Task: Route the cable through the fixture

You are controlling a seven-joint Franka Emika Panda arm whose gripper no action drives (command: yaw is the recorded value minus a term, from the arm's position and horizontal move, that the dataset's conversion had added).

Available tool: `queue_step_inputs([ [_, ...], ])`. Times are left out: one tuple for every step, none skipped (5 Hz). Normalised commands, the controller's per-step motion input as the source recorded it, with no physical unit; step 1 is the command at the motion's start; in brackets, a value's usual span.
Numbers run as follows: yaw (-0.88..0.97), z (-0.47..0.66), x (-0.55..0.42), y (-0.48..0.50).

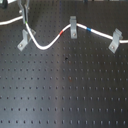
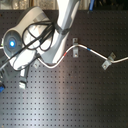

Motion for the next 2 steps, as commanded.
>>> queue_step_inputs([
  [0.3,0.11,-0.256,0.432],
  [0.21,0.22,-0.076,0.226],
])
